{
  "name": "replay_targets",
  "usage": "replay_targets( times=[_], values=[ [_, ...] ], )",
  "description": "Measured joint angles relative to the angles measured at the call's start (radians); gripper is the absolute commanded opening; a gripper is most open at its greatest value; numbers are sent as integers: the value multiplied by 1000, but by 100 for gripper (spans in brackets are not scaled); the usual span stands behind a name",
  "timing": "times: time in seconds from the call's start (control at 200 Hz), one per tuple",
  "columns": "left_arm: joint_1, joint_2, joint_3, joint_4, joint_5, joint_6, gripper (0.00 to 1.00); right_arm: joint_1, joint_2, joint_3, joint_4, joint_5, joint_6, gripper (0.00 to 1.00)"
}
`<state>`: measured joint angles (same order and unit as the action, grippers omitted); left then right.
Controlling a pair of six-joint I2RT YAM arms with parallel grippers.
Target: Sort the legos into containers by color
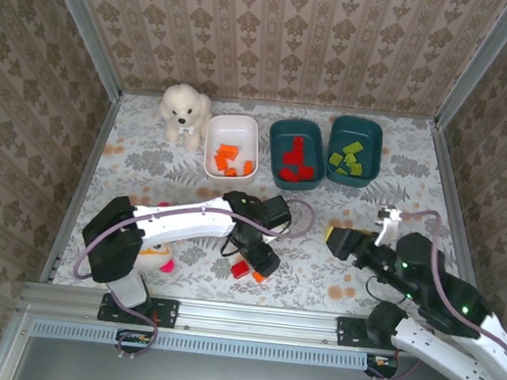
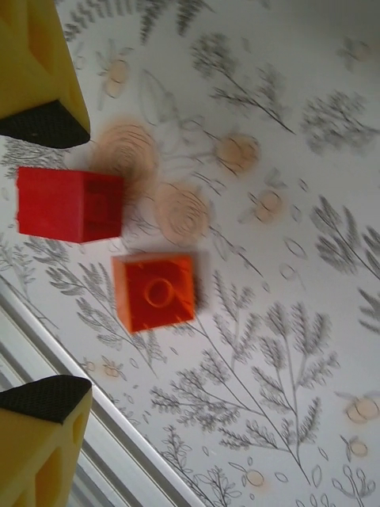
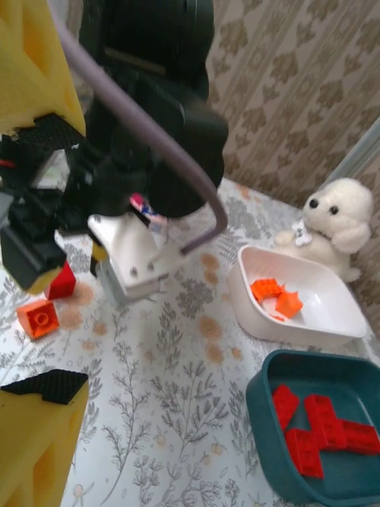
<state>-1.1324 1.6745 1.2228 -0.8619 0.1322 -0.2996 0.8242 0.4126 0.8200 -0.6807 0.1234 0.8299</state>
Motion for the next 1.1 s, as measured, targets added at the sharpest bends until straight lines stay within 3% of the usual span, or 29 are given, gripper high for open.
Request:
replay_targets(
  times=[0.17, 0.485, 1.1],
  values=[
    [-39, 119, 93, -20, -30, 38, 79, -2, -47, 69, -121, 0, 20, 80],
    [-58, 226, 108, -64, -32, 39, 75, -2, -16, 81, -154, 1, 38, 82],
    [-85, 303, 129, -79, -45, 12, 39, -2, 51, 70, -127, -4, 38, 84]
  ],
)
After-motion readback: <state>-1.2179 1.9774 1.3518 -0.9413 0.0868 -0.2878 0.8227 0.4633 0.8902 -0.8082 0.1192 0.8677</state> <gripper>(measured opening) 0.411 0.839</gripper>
